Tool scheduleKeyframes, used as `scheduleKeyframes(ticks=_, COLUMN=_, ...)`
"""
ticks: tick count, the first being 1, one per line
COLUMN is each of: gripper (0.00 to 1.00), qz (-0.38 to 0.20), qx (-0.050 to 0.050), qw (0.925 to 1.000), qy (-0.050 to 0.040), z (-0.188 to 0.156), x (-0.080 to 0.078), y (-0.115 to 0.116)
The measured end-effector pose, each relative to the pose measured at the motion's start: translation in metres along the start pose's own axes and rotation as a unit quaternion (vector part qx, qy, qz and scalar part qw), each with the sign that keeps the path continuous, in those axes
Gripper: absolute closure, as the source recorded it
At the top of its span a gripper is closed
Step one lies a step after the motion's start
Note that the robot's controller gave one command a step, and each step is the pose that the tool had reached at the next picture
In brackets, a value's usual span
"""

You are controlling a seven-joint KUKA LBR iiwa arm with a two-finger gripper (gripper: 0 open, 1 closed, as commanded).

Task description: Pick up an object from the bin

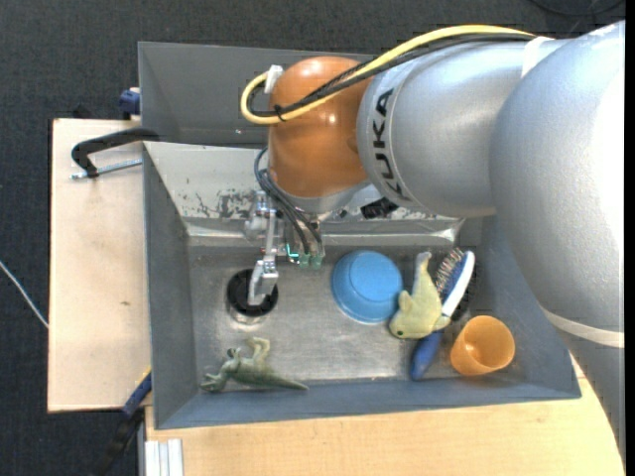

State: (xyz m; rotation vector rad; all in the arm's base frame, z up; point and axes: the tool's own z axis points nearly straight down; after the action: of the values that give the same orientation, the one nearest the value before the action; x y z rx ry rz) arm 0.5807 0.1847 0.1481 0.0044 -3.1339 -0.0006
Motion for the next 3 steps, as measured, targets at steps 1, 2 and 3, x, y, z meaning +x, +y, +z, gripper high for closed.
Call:
scheduleKeyframes(ticks=1, gripper=0.0, qz=-0.334, qx=0.001, qw=0.9424, qy=-0.0069, z=0.075, x=0.015, y=-0.014)
scheduleKeyframes(ticks=2, gripper=0.0, qz=-0.431, qx=0.002, qw=0.9025, qy=-0.0086, z=0.045, x=-0.01, y=-0.001)
scheduleKeyframes(ticks=3, gripper=0.0, qz=-0.671, qx=0.003, qw=0.7418, qy=-0.0061, z=0.047, x=-0.004, y=-0.002)
